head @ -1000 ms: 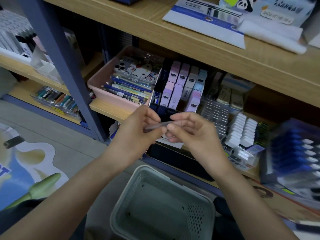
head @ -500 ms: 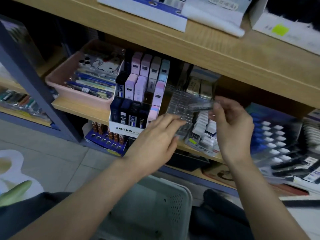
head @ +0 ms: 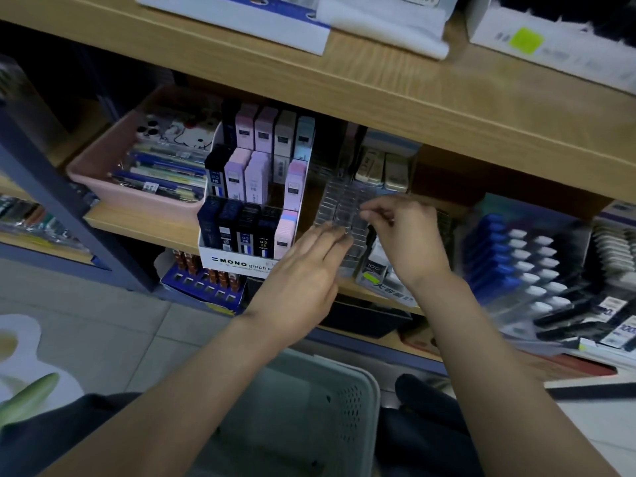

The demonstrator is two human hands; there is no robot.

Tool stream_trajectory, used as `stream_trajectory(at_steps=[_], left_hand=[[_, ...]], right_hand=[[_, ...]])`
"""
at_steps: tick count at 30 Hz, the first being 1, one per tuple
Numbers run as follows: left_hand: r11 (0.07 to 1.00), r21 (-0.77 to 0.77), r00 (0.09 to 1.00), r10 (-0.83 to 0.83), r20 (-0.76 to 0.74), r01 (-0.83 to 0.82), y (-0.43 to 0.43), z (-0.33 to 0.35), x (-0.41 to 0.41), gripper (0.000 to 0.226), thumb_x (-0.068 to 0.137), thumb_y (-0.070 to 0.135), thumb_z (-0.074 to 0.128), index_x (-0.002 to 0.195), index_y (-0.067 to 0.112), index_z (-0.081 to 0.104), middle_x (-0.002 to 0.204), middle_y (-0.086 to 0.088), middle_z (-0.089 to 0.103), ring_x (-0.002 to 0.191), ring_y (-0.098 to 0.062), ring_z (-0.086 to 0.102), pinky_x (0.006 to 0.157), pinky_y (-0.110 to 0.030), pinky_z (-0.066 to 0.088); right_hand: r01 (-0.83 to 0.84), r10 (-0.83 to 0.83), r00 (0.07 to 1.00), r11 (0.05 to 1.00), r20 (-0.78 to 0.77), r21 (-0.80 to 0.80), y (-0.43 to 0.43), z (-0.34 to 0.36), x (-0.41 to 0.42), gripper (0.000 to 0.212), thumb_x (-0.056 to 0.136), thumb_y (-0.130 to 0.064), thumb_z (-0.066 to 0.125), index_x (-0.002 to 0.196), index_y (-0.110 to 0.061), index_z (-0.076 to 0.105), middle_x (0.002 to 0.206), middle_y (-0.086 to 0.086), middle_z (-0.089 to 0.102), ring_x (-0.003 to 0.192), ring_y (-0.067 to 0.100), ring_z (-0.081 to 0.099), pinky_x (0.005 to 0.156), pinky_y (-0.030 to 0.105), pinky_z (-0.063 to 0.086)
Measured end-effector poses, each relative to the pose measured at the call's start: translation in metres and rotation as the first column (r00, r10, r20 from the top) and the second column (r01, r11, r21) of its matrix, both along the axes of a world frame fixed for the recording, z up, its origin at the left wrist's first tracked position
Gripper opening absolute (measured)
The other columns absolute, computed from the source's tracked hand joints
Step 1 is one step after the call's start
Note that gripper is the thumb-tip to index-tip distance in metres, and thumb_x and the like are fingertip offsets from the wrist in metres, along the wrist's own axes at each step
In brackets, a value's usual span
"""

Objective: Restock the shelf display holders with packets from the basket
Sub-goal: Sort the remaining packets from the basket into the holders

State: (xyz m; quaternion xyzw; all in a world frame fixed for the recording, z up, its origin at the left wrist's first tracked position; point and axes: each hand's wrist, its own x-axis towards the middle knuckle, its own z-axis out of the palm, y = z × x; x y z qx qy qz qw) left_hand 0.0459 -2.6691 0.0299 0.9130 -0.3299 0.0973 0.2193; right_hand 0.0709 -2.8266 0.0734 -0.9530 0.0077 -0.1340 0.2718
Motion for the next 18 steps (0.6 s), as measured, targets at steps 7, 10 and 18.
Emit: stream_trajectory(at_steps=[7, 10, 18], left_hand=[[1.000, -0.010, 1.000, 0.000, 0.020, 0.000, 0.003, -0.001, 0.002, 0.055, 0.078, -0.002, 0.064, 0.131, 0.003, 0.050, 0.134, -0.011, 0.051, 0.132, -0.025, 0.041, 0.111, -0.032, 0.020], [1.000, -0.002, 0.999, -0.003, 0.040, 0.003, 0.004, -0.004, 0.003, 0.055, 0.078, -0.002, 0.065, 0.131, 0.003, 0.051, 0.134, -0.012, 0.052, 0.131, -0.026, 0.043, 0.109, -0.036, 0.023], [0.982, -0.162, 0.993, 0.109, 0.044, -0.101, 0.008, 0.008, 0.009, 0.044, 0.082, 0.003, 0.066, 0.124, 0.003, 0.054, 0.121, -0.012, 0.057, 0.115, -0.026, 0.053, 0.095, -0.038, 0.044]], right_hand=[[0.026, -0.030, 0.999, 0.986, -0.022, -0.162, 0.008, -0.006, 0.001, 0.013, 0.090, -0.011, 0.058, 0.095, -0.010, 0.070, 0.102, 0.005, 0.062, 0.091, 0.020, 0.061, 0.079, 0.035, 0.050], [0.014, -0.029, 0.997, 0.976, -0.065, -0.216, 0.009, -0.003, -0.004, 0.022, 0.092, -0.008, 0.052, 0.105, -0.011, 0.069, 0.110, 0.006, 0.061, 0.096, 0.022, 0.060, 0.080, 0.035, 0.051], [-0.098, 0.074, 0.980, 0.988, -0.187, -0.124, -0.003, -0.001, -0.025, 0.044, 0.087, -0.030, 0.064, 0.128, -0.017, 0.056, 0.126, 0.000, 0.051, 0.117, 0.014, 0.048, 0.097, 0.026, 0.039]])
